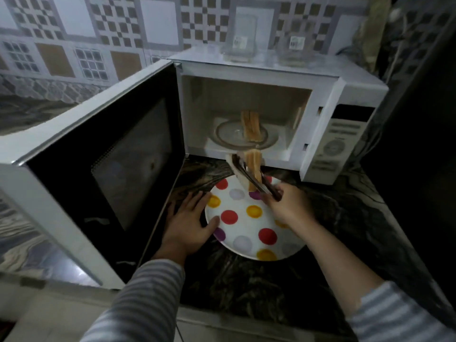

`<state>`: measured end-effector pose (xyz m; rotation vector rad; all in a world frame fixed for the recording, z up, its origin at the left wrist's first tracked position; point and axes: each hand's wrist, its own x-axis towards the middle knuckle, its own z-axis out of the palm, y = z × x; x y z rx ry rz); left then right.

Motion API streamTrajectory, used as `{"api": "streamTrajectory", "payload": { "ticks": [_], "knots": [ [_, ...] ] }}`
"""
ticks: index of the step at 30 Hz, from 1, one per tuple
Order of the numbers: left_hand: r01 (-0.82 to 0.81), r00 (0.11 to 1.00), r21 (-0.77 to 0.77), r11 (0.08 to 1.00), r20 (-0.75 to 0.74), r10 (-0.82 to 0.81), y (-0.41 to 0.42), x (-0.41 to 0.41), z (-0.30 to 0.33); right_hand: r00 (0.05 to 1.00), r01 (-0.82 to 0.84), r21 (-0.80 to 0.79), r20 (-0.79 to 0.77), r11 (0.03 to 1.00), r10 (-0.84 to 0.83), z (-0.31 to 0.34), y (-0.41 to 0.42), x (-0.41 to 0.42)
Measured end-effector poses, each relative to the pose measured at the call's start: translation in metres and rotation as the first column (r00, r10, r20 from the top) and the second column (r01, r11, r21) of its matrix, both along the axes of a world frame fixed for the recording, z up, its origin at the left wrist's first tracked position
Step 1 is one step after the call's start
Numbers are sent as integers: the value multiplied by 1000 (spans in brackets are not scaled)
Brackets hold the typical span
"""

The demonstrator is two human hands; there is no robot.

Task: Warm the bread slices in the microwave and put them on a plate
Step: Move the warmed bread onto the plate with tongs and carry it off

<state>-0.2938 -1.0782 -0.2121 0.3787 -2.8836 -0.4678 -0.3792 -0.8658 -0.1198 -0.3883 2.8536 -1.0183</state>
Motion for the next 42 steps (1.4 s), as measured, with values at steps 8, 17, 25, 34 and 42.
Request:
{"api": "streamTrajectory", "payload": {
  "ticks": [8,17,25,34,42],
  "knots": [
    [-2,997,-25,1000,80,4,2,1,3,1000,1,142,-13,990,0,-39,40,66],
    [6,997,-21,1000,82,-4,2,1,3,999,-14,95,-36,995,17,-41,42,73],
    [-1,999,-14,1000,40,1,2,1,2,999,-10,-108,-31,994,7,11,50,46],
    [-1,1000,33,999,-20,1,-1,0,0,992,110,138,-75,984,-101,59,-17,-60],
    [-6,1000,60,998,-11,7,-3,0,-1,987,141,197,52,970,-154,37,-73,-137]
  ]
}}
